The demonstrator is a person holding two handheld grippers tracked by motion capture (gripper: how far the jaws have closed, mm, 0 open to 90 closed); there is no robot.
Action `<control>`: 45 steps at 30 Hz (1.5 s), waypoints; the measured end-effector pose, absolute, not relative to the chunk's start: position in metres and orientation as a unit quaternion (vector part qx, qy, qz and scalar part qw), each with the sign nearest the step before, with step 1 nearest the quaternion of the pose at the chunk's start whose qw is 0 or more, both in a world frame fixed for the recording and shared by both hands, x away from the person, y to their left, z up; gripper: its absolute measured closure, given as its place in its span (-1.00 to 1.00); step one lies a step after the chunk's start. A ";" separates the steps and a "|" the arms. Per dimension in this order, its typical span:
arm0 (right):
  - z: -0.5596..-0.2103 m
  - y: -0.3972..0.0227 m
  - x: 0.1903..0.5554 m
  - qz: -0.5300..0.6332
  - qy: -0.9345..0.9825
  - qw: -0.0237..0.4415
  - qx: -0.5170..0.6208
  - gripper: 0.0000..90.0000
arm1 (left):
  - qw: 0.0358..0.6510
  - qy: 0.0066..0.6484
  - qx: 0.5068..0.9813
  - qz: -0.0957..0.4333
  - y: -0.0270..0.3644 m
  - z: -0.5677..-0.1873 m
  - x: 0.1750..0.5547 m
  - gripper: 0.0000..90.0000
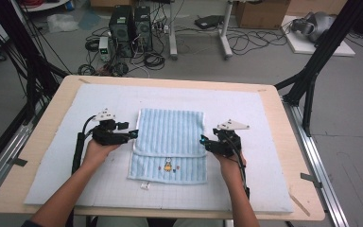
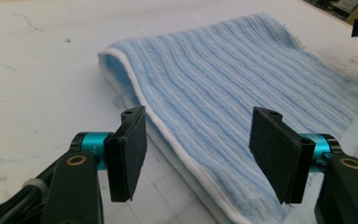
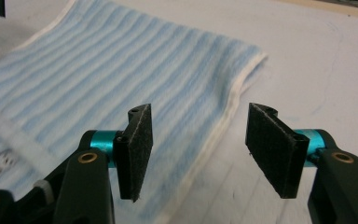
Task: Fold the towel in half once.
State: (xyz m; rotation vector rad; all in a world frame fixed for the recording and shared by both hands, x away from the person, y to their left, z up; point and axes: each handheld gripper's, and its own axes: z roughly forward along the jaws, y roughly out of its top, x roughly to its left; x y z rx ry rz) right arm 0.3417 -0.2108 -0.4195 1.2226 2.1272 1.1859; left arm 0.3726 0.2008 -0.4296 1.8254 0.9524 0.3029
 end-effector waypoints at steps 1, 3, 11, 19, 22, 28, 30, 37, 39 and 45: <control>-0.420 -0.212 0.337 0.425 0.766 0.210 0.434 -0.05 | 0.507 0.393 0.756 0.127 0.202 -0.429 0.370 -0.17; -0.422 -0.216 0.328 0.423 0.770 0.210 0.428 0.03 | 0.513 0.392 0.753 0.127 0.205 -0.429 0.366 -0.18; -0.436 -0.216 0.309 0.412 0.797 0.175 0.406 0.28 | 0.523 0.387 0.748 0.130 0.212 -0.432 0.354 -0.18; -0.443 -0.192 0.310 0.357 0.840 0.198 0.358 0.79 | 0.516 0.388 0.753 0.129 0.211 -0.435 0.351 -0.16; -0.438 -0.195 0.308 0.373 0.831 0.204 0.359 0.89 | 0.514 0.385 0.756 0.130 0.211 -0.435 0.350 -0.14; -0.431 -0.201 0.307 0.401 0.813 0.203 0.369 0.89 | 0.510 0.365 0.770 0.118 0.207 -0.434 0.344 0.01; -0.431 -0.201 0.307 0.404 0.813 0.201 0.368 0.89 | 0.505 0.350 0.781 0.114 0.202 -0.435 0.343 0.07; -0.431 -0.202 0.308 0.411 0.810 0.195 0.370 0.89 | 0.458 0.299 0.830 0.109 0.179 -0.444 0.337 0.13; -0.431 -0.202 0.308 0.411 0.810 0.195 0.369 0.88 | 0.445 0.293 0.839 0.116 0.173 -0.446 0.336 0.10; -0.431 -0.202 0.308 0.409 0.811 0.192 0.371 0.88 | 0.417 0.280 0.851 0.154 0.164 -0.449 0.333 0.43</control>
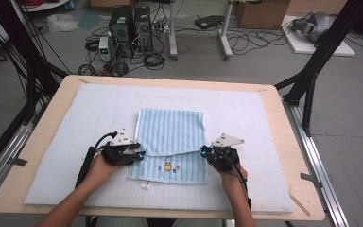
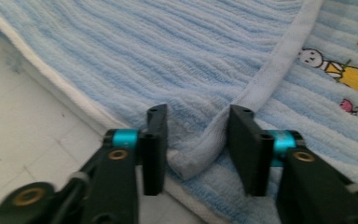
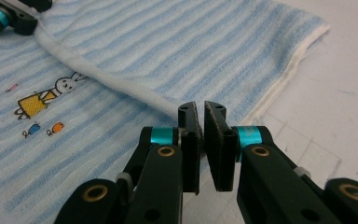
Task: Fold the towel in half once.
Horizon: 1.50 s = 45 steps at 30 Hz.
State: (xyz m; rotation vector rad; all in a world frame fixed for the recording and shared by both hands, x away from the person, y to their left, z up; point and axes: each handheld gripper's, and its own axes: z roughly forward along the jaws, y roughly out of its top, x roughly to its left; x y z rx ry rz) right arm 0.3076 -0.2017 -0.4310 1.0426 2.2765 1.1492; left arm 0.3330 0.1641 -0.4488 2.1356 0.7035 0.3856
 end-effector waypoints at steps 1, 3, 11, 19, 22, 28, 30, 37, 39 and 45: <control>-0.431 -0.202 0.308 0.410 0.811 0.192 0.371 0.88 | 0.420 0.283 0.849 0.153 0.164 -0.448 0.333 0.54; -0.431 -0.201 0.308 0.410 0.811 0.192 0.371 0.87 | 0.428 0.285 0.843 0.156 0.166 -0.447 0.333 0.68; -0.430 -0.202 0.307 0.415 0.808 0.192 0.373 0.86 | 0.478 0.300 0.812 0.149 0.176 -0.438 0.331 0.75; -0.424 -0.202 0.302 0.423 0.806 0.193 0.368 0.87 | 0.496 0.291 0.803 0.152 0.183 -0.430 0.319 0.75; -0.423 -0.201 0.297 0.420 0.807 0.195 0.365 0.87 | 0.496 0.289 0.805 0.151 0.184 -0.429 0.313 0.75; -0.422 -0.199 0.281 0.420 0.809 0.196 0.362 0.87 | 0.496 0.288 0.806 0.149 0.186 -0.430 0.295 0.75; -0.421 -0.199 0.274 0.419 0.809 0.196 0.361 0.87 | 0.495 0.286 0.807 0.148 0.187 -0.429 0.288 0.75; -0.421 -0.195 0.248 0.416 0.811 0.198 0.359 0.87 | 0.494 0.283 0.810 0.143 0.191 -0.431 0.264 0.75; -0.420 -0.194 0.241 0.415 0.813 0.199 0.357 0.87 | 0.494 0.283 0.810 0.142 0.191 -0.431 0.258 0.75; -0.420 -0.196 0.224 0.411 0.812 0.201 0.362 0.87 | 0.493 0.278 0.814 0.133 0.189 -0.433 0.245 0.75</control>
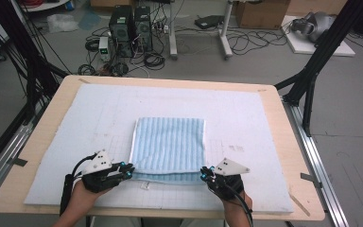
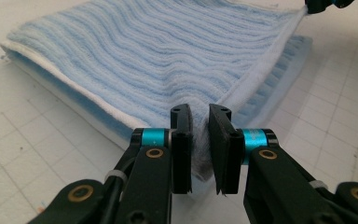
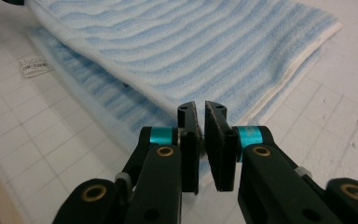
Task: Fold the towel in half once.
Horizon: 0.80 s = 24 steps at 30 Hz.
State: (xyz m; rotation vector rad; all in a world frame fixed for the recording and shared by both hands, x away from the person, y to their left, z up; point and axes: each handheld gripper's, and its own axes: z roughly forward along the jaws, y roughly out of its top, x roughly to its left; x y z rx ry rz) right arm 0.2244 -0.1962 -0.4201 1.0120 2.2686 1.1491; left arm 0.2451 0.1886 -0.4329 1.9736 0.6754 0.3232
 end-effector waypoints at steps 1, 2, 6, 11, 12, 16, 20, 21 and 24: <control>-0.420 -0.197 0.222 0.409 0.813 0.199 0.363 0.87 | 0.491 0.279 0.815 0.131 0.188 -0.434 0.244 0.75; -0.421 -0.197 0.221 0.408 0.814 0.197 0.362 0.87 | 0.487 0.278 0.818 0.130 0.188 -0.434 0.243 0.75; -0.426 -0.196 0.217 0.391 0.826 0.187 0.361 0.87 | 0.470 0.281 0.827 0.124 0.185 -0.439 0.240 0.76; -0.432 -0.196 0.219 0.373 0.836 0.171 0.365 0.82 | 0.460 0.310 0.826 0.103 0.186 -0.444 0.246 0.50; -0.434 -0.196 0.219 0.368 0.838 0.166 0.366 0.77 | 0.462 0.322 0.821 0.099 0.188 -0.443 0.249 0.32; -0.432 -0.200 0.221 0.381 0.827 0.162 0.379 0.54 | 0.479 0.340 0.802 0.109 0.195 -0.438 0.254 0.08; -0.428 -0.206 0.222 0.416 0.806 0.164 0.387 0.47 | 0.495 0.350 0.786 0.118 0.202 -0.434 0.260 0.08; -0.427 -0.207 0.224 0.425 0.801 0.164 0.388 0.46 | 0.503 0.355 0.780 0.117 0.203 -0.433 0.262 0.09; -0.429 -0.203 0.230 0.430 0.801 0.156 0.387 0.48 | 0.503 0.355 0.778 0.120 0.204 -0.434 0.268 0.11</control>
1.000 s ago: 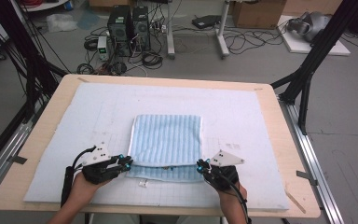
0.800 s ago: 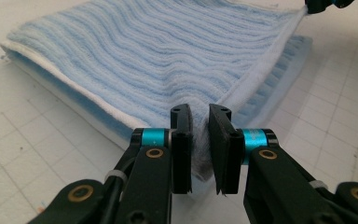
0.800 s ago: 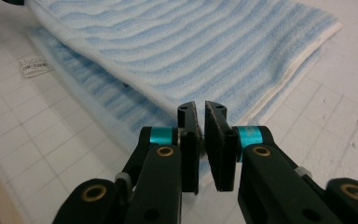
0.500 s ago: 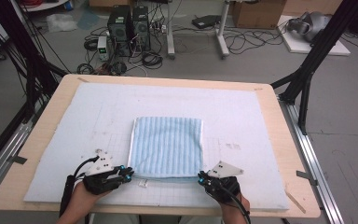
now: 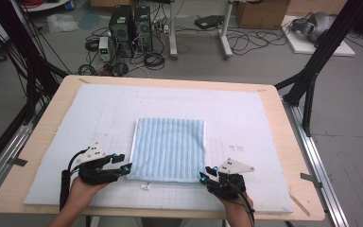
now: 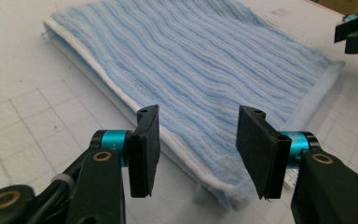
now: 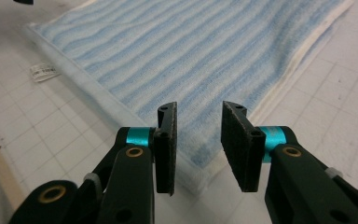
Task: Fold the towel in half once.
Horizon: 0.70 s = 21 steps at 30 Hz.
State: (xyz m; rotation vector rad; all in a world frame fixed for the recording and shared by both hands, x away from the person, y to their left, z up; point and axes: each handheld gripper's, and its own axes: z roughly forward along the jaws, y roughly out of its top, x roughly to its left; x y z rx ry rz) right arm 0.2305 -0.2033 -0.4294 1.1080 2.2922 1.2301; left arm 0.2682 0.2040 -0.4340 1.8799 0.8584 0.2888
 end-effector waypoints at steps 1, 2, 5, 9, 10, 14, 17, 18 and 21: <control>-0.432 -0.199 0.234 0.424 0.806 0.152 0.384 0.50 | 0.503 0.357 0.778 0.119 0.204 -0.435 0.270 0.12; -0.434 -0.197 0.236 0.418 0.811 0.150 0.380 0.52 | 0.500 0.357 0.780 0.120 0.204 -0.436 0.271 0.13; -0.439 -0.186 0.244 0.397 0.832 0.140 0.361 0.53 | 0.495 0.359 0.782 0.122 0.205 -0.436 0.275 0.14; -0.441 -0.183 0.246 0.369 0.854 0.129 0.344 0.55 | 0.501 0.364 0.775 0.129 0.206 -0.431 0.284 0.16; -0.440 -0.184 0.245 0.366 0.856 0.133 0.339 0.54 | 0.500 0.364 0.775 0.130 0.205 -0.431 0.286 0.17; -0.433 -0.188 0.248 0.395 0.846 0.133 0.333 0.47 | 0.508 0.366 0.771 0.112 0.202 -0.432 0.302 0.21; -0.425 -0.192 0.257 0.426 0.827 0.143 0.339 0.40 | 0.513 0.358 0.773 0.106 0.199 -0.431 0.315 0.33; -0.425 -0.193 0.260 0.429 0.824 0.149 0.338 0.38 | 0.514 0.356 0.773 0.108 0.197 -0.430 0.320 0.35; -0.426 -0.196 0.269 0.428 0.824 0.150 0.340 0.33 | 0.515 0.346 0.775 0.124 0.192 -0.428 0.337 0.42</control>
